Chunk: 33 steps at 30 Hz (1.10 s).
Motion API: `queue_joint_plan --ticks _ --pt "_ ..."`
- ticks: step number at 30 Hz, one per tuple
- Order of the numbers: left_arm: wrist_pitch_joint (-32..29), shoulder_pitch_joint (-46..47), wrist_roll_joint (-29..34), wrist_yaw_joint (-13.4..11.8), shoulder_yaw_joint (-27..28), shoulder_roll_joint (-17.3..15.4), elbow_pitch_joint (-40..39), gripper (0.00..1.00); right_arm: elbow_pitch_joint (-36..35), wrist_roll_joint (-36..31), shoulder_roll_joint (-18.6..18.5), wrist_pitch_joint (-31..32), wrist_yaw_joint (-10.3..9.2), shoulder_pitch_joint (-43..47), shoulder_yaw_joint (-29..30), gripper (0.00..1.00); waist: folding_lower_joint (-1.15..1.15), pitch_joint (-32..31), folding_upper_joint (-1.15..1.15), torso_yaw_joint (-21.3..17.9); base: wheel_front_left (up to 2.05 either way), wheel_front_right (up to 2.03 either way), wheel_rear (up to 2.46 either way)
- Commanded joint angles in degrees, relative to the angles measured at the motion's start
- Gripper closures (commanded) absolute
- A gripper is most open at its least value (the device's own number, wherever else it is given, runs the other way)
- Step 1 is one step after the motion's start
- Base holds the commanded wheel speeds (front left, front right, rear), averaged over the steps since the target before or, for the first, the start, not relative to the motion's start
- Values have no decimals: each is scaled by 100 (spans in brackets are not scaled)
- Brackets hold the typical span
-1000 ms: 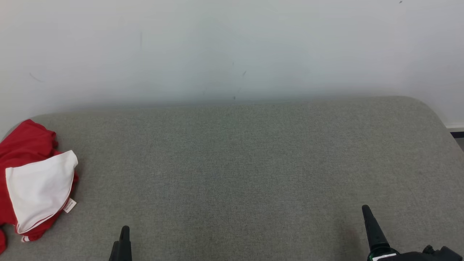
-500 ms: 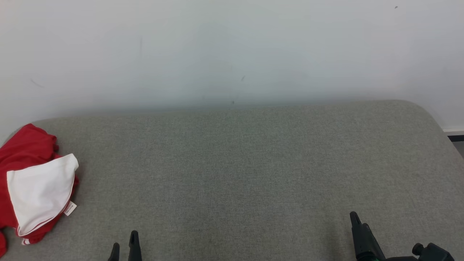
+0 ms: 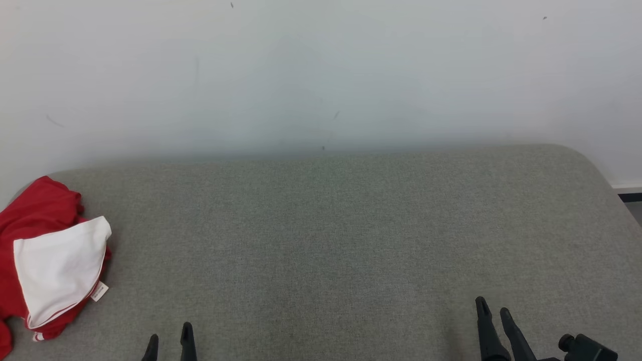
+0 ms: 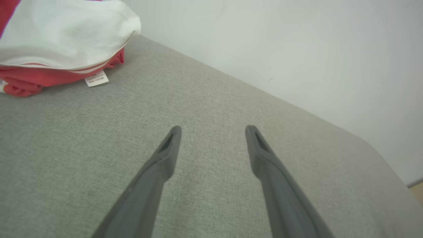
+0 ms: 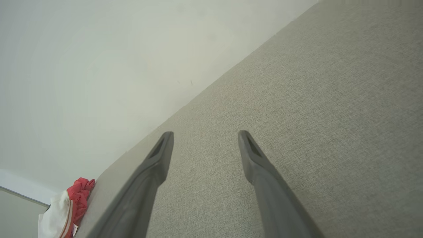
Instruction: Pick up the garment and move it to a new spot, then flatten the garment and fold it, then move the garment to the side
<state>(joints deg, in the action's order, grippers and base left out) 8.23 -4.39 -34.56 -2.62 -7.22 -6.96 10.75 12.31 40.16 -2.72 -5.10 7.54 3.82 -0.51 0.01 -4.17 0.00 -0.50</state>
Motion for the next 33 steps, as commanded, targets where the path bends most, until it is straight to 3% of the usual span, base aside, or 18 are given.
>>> queue_joint_plan --ticks 1,12,33 --pt "52 40 153 -35 -27 -60 -31 0 -34 -206 -19 -53 -5 12 -33 0 -1 -9 0 1 0 0 0" --pt "195 20 645 -107 -95 -136 44 0 58 -952 -20 -260 -6 58 -98 0 -1 -107 0 2 0 0 0" --pt "416 -50 1543 99 163 13 257 0 257 -1818 -21 -596 -7 125 -266 0 -1 -259 0 -29 0 0 0"
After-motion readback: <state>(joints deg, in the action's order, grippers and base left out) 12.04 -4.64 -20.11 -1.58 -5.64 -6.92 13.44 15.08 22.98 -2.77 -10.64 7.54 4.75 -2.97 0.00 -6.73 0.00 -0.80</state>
